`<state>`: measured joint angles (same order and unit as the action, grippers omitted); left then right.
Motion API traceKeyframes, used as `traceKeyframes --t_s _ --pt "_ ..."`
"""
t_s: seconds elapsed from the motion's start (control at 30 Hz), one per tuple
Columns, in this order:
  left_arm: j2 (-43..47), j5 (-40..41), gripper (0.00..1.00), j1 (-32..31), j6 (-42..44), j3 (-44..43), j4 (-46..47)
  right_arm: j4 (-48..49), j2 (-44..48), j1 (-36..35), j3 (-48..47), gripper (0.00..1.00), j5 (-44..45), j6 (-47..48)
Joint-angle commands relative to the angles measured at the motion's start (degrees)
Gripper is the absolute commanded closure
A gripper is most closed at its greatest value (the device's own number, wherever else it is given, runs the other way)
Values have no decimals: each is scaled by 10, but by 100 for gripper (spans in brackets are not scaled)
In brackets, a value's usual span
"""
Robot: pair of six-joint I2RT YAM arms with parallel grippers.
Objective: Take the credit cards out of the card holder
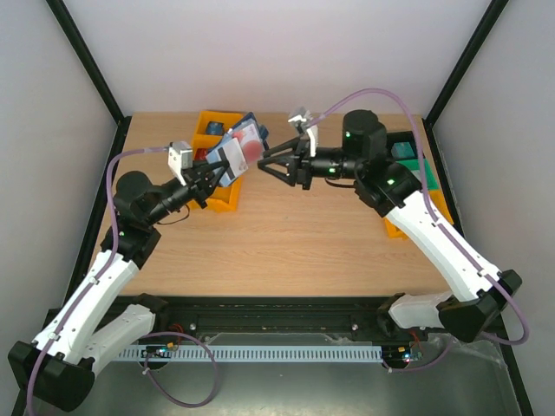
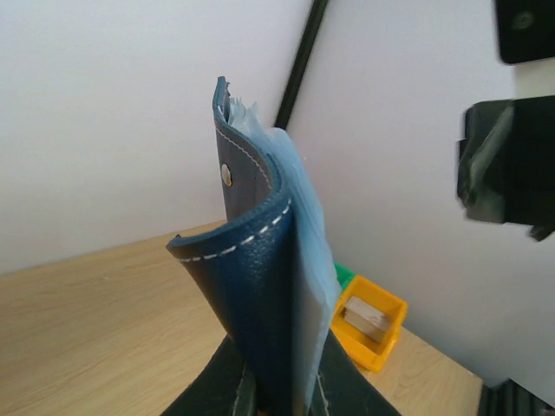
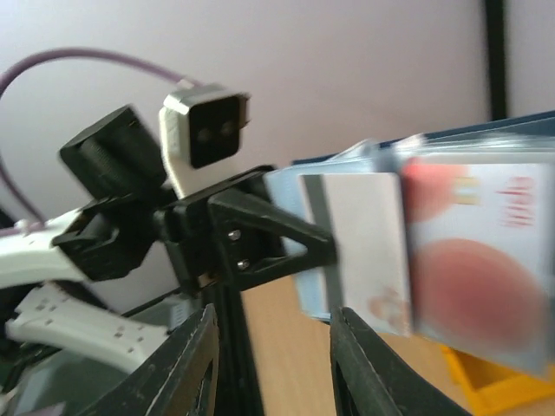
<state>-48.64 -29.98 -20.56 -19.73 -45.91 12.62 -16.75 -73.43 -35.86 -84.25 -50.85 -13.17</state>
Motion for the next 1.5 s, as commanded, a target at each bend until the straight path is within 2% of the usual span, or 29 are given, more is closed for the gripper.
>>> traceKeyframes --t_s 0.0,0.23,0.5,0.63,0.77,0.9,1.03,1.17,1.2,1.27,1.47 --pt "2 -92 98 3 -13 -9 78 56 -25 -22 7 65 -79 -20" --pt "3 -188 98 1 -27 -8 123 73 -21 -19 10 60 -59 0" --pt "3 -216 98 -3 -25 -7 147 63 -23 -14 22 61 -54 -6" --pt "3 -223 98 -7 -21 -7 150 70 -25 -14 26 71 -58 -13" --pt "1 -222 98 -12 -21 -7 152 83 -33 -15 28 74 -64 -29" --pt "0 -223 98 -17 -19 -7 152 89 -40 -19 30 84 -70 -35" --pt "-3 -222 98 -21 -19 -7 155 106 -44 -27 33 88 -81 -45" --pt "-5 -221 98 -24 -20 -7 156 126 -46 -36 36 85 -101 -54" --pt "-5 -221 98 -25 -21 -7 155 133 -44 -37 38 87 -106 -58" --pt "-5 -221 98 -26 -21 -6 154 141 -39 -37 41 97 -113 -60" --pt "-4 -214 97 -26 -18 -5 140 143 -16 -33 55 98 -103 -39"
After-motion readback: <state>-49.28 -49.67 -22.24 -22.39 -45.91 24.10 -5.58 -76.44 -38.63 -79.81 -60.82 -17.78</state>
